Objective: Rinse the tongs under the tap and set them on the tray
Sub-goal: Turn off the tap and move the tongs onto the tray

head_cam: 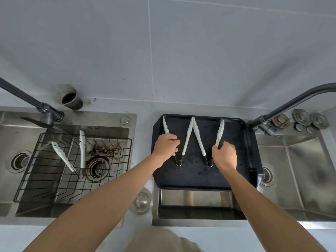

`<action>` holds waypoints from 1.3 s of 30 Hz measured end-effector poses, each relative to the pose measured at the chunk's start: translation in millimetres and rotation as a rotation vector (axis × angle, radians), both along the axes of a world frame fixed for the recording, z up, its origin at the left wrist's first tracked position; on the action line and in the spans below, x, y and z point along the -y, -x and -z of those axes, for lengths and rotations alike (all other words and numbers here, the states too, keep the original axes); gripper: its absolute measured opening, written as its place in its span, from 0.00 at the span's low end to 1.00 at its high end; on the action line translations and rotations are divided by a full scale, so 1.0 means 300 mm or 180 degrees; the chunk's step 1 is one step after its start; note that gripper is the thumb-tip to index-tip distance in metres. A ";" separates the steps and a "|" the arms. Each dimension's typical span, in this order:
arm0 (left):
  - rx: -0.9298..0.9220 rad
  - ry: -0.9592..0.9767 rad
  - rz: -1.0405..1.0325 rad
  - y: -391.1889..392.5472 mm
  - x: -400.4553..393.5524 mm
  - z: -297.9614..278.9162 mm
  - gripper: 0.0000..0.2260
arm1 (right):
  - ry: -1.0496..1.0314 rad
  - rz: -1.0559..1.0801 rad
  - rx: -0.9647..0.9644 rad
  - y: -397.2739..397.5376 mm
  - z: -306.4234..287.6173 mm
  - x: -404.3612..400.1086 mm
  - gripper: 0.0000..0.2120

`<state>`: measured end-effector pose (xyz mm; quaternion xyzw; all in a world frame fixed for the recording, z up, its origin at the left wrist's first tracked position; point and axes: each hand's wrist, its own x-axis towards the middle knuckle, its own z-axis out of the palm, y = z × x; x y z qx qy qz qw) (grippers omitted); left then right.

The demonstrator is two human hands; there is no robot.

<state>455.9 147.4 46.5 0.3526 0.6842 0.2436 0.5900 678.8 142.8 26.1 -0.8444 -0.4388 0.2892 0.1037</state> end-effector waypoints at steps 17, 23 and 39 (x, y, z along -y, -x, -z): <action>-0.0633 -0.0283 -0.1402 0.879 0.221 0.013 0.17 | -0.0709 -0.1253 -0.1088 1.084 -0.059 0.084 0.19; -0.0803 0.0366 -0.1554 1.132 0.344 0.170 0.16 | 0.0250 -0.1890 -0.1071 1.394 0.082 0.173 0.13; -0.0638 0.0874 -0.1448 1.289 0.381 0.343 0.12 | 0.0901 -0.1915 -0.0408 1.675 0.298 0.216 0.05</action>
